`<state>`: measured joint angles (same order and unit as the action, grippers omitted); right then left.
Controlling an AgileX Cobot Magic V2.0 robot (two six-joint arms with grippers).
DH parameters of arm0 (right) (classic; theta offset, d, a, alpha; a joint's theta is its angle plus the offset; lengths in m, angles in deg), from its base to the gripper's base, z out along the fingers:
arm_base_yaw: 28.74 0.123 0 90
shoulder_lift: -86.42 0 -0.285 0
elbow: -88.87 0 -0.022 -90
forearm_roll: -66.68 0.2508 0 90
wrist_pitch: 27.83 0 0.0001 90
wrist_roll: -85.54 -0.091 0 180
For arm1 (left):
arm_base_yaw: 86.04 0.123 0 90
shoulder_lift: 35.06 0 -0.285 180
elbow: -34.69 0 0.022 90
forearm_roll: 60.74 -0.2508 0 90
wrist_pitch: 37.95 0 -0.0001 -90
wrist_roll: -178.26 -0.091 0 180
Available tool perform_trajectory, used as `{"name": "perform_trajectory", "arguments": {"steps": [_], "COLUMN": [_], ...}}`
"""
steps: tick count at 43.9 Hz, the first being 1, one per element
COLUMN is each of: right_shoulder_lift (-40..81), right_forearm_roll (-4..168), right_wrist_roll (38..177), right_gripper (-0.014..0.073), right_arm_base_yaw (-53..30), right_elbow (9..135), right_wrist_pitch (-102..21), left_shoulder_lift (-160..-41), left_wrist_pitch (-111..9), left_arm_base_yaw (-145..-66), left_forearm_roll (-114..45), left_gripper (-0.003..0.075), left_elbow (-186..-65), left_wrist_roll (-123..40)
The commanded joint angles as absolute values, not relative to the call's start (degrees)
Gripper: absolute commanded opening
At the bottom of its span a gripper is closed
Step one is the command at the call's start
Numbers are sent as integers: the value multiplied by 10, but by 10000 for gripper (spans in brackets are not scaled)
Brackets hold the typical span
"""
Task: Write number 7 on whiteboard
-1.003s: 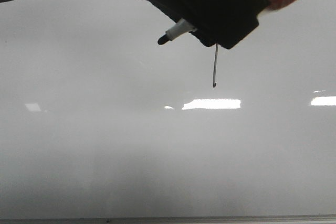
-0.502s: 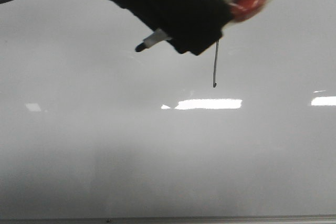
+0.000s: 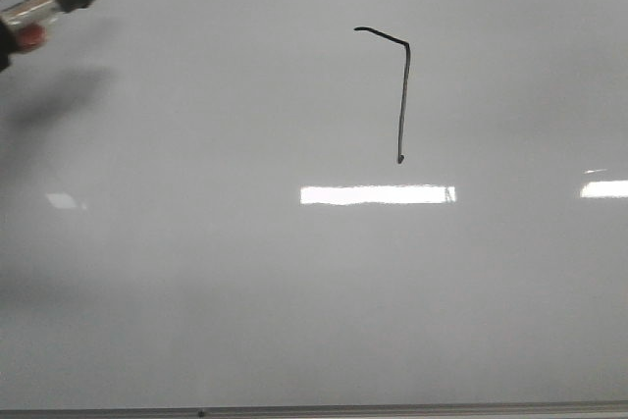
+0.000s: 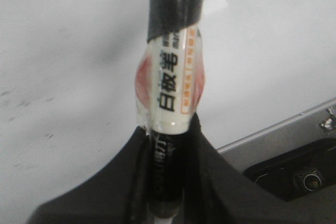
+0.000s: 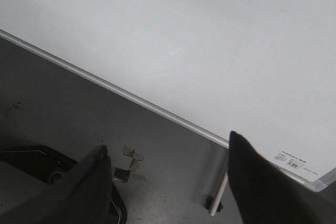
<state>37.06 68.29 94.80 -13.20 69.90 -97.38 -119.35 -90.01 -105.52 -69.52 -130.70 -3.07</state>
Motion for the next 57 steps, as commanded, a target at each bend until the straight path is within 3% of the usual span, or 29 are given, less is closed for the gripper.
{"name": "perform_trajectory", "arguments": {"steps": [1, 10, 20, 34, 37, 47, 50, 57], "right_shoulder_lift": [372, 372, 372, 372, 372, 372, 372, 372], "right_forearm_roll": [676, 676, 676, 676, 676, 677, 677, 676], "right_wrist_roll": [943, 943, 943, 943, 943, 943, 943, 943], "right_gripper": [498, 498, 498, 498, 498, 498, 498, 498], "right_arm_base_yaw": [-136, -136, -136, -136, -136, -136, -136, -136], "right_elbow": [701, 697, 697, 697, 697, 697, 697, 697], "right_wrist_pitch": [-938, -929, -929, -926, -926, -923, -922, -923], "left_shoulder_lift": [-1165, -1162, -1166, -1231, -1245, -1265, -1264, -1257], "left_wrist_pitch": [-847, -646, -426, -391, -392, -394, -396, -457], "left_arm_base_yaw": [-1003, -921, -896, -894, -894, -894, -894, -894], "left_forearm_roll": [-693, -638, -591, -589, -589, -590, -596, -615], "left_gripper": [29, 29, 33, 36, 72, 355, 396, 406], "left_elbow": [-1292, -1199, -1122, -1131, -1136, -1144, -1144, -1167], "left_wrist_roll": [-10, 19, 23, 23, 23, 23, 23, 23]}}
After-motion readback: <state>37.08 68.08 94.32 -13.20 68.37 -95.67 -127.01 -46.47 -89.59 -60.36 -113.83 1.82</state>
